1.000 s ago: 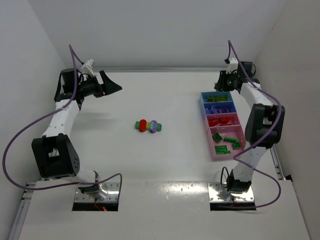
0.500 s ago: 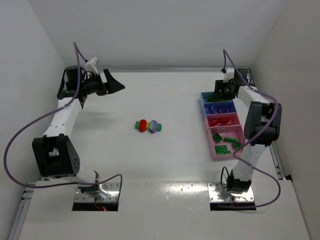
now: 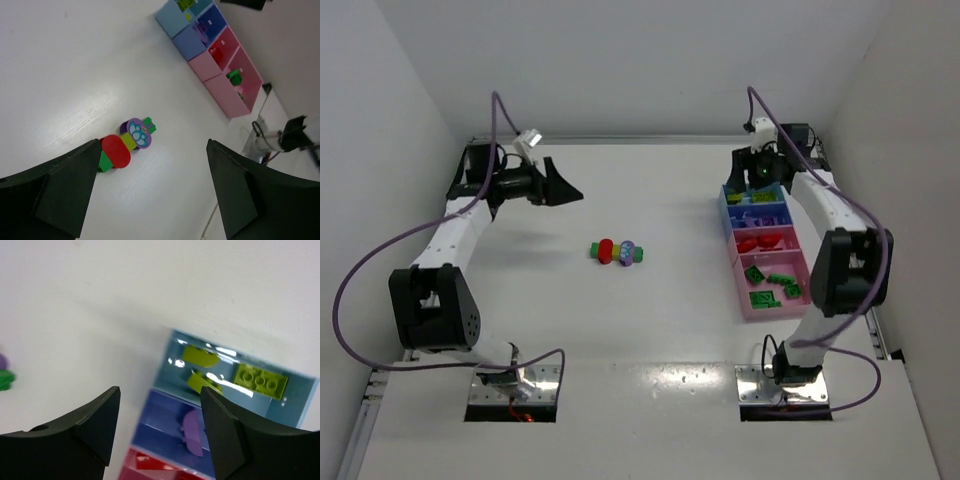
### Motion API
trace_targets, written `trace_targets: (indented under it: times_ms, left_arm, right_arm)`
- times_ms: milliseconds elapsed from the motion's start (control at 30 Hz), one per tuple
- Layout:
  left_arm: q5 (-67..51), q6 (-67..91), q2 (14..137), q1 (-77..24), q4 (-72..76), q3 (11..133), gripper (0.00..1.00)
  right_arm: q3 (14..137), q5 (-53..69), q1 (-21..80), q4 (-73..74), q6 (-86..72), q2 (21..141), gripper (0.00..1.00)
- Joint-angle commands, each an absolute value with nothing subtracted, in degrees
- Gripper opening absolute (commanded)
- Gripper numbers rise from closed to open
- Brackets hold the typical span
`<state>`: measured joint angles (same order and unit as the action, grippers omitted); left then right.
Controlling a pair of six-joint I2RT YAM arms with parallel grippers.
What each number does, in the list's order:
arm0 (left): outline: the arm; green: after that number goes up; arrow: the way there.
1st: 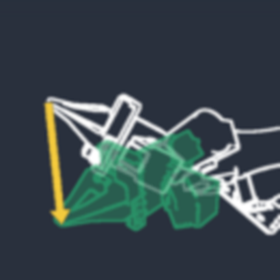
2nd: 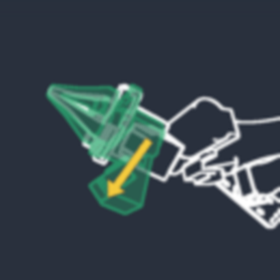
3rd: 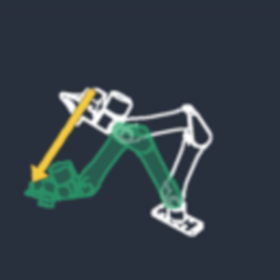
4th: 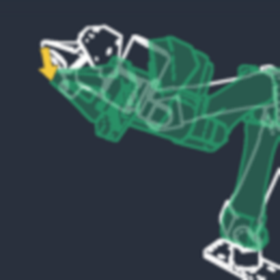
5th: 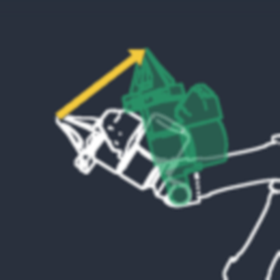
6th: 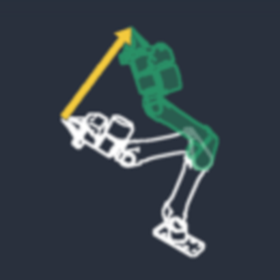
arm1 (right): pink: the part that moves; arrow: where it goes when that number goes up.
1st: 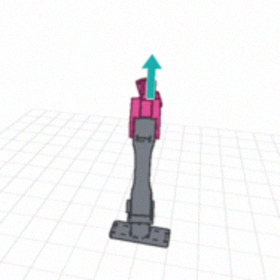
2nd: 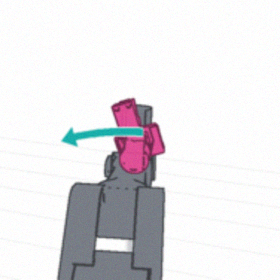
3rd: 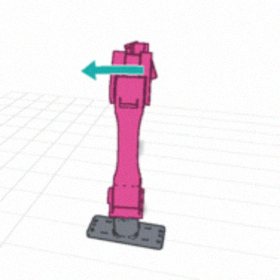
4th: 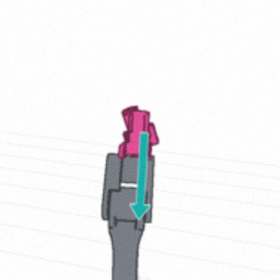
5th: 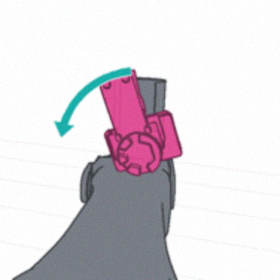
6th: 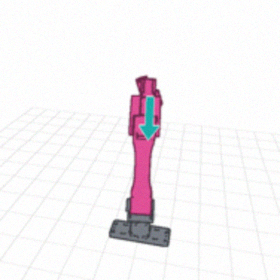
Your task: Sort the legos into containers by color
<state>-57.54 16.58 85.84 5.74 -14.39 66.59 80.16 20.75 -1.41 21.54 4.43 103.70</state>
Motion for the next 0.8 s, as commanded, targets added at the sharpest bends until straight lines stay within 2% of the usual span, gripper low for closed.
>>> trace_targets:
  times_ms: [0,33,167,200,300,433,533,767]
  left_arm:
    - [-56.18,-6.29,85.42,-0.86,-28.88,75.21,0.91]
    - [-51.55,-15.99,87.60,-4.01,-36.22,76.54,0.91]
    - [-39.50,-39.50,92.71,-10.89,-48.50,79.37,0.83]
    - [-37.29,-43.20,92.72,-11.68,-48.52,77.54,0.79]
    - [-31.91,-55.43,94.99,-13.18,-47.03,73.93,0.78]
    - [-34.01,-71.42,99.47,-12.57,-47.02,71.89,0.74]
    - [-37.08,-73.47,103.43,-12.04,-47.55,75.30,0.71]
    - [-39.90,-74.53,112.05,-12.66,-48.16,80.15,0.71]
  right_arm:
    - [79.63,27.15,1.40,22.66,8.95,92.74,0.66]
    - [78.93,28.81,1.41,23.89,9.49,91.51,0.66]
    - [76.03,32.16,2.02,29.26,11.42,86.14,0.66]
    - [74.29,32.69,2.02,30.57,12.12,83.78,0.66]
    - [68.85,34.10,2.02,29.45,12.74,79.64,0.66]
    - [64.86,35.85,2.02,27.95,12.04,74.98,0.66]
    - [64.25,36.74,1.41,29.26,12.04,74.36,0.66]
    - [63.63,36.21,1.41,31.38,12.66,73.83,0.66]
